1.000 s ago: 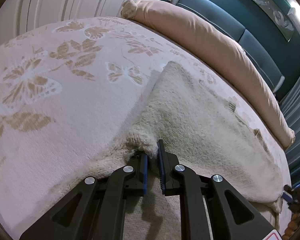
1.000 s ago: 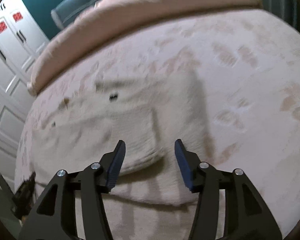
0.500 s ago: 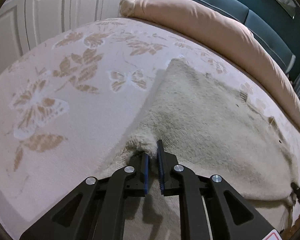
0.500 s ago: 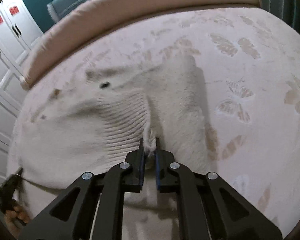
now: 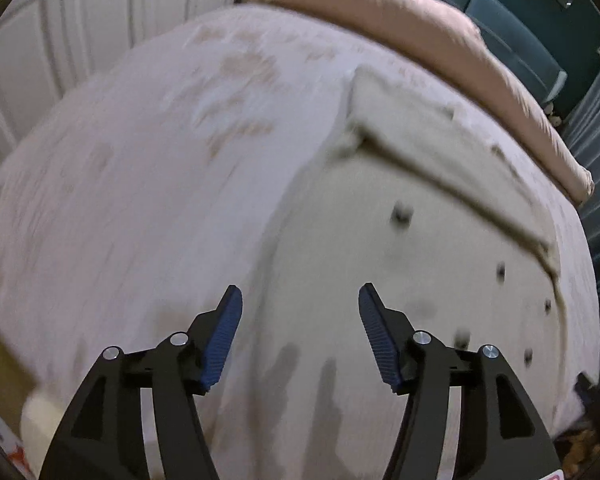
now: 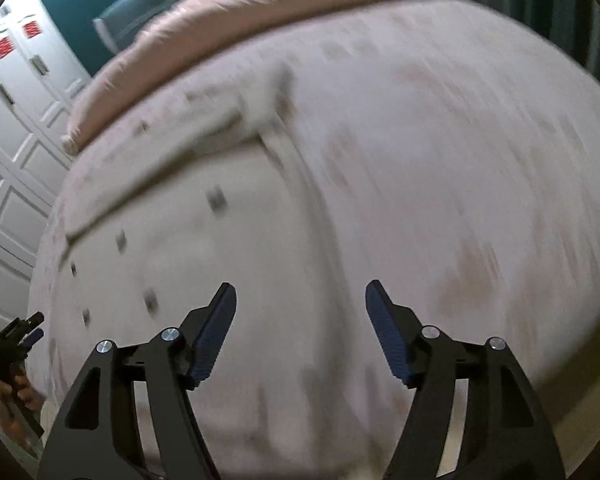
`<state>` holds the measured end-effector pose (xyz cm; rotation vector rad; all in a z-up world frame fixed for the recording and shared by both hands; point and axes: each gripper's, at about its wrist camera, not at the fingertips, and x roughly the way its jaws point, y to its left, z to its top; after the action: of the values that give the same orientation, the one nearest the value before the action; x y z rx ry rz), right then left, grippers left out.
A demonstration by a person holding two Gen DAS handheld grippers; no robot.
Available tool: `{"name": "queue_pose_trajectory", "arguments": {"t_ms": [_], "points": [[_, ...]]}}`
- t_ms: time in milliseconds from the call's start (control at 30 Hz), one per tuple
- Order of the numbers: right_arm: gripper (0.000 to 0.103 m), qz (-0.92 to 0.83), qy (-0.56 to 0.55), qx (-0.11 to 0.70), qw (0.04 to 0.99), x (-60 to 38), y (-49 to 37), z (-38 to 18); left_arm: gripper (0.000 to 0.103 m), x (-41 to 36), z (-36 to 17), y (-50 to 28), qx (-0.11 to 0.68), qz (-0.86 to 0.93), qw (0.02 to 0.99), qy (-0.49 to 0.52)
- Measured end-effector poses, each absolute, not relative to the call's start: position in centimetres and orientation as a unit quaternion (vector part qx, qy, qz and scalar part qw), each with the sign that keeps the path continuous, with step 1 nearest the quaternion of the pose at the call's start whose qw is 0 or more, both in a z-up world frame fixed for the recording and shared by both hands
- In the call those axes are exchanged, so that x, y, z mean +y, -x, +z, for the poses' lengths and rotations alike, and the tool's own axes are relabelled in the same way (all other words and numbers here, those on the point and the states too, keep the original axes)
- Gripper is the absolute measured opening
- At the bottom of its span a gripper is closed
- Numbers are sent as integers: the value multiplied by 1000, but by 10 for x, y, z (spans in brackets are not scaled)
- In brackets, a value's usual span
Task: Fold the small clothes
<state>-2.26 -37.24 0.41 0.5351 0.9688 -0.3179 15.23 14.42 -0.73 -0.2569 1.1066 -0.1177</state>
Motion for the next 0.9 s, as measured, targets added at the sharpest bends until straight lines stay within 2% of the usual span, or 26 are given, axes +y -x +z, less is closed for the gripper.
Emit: {"name": "queue_pose_trajectory", "arguments": {"t_ms": [200, 367, 467, 500, 533, 567, 600, 633, 667, 700, 900], "points": [[65, -135, -317, 486, 803, -350, 76, -29, 59, 152, -25, -98, 555, -83, 808, 179], [68, -102, -348, 477, 801, -333, 66, -37, 64, 138, -37, -90, 549, -103, 801, 212], [71, -107, -346, 474, 803, -327, 55, -38, 63, 137, -38, -94, 544, -98, 804, 220], [71, -109, -341, 473, 805, -325, 52, -38, 58, 137, -37, -96, 544, -102, 802, 226], [71, -113, -337, 472, 807, -322, 50, -37, 47, 139, -36, -97, 544, -106, 800, 229], [68, -114, -336, 471, 808, -320, 47, -35, 18, 139, -36, -99, 547, -115, 796, 233], [56, -110, -336, 472, 808, -317, 45, -35, 7, 139, -36, -101, 554, -122, 789, 236], [40, -105, -336, 473, 808, -316, 44, -34, 6, 141, -35, -101, 556, -123, 786, 242], [29, -101, -336, 473, 808, -315, 43, -32, 6, 142, -32, -100, 554, -123, 786, 246], [7, -97, -337, 473, 808, -315, 42, -29, 6, 143, -26, -99, 548, -125, 790, 244], [4, -85, -306, 438, 841, -311, 66, 20, 4, 147, 27, -79, 512, -151, 819, 211]]}}
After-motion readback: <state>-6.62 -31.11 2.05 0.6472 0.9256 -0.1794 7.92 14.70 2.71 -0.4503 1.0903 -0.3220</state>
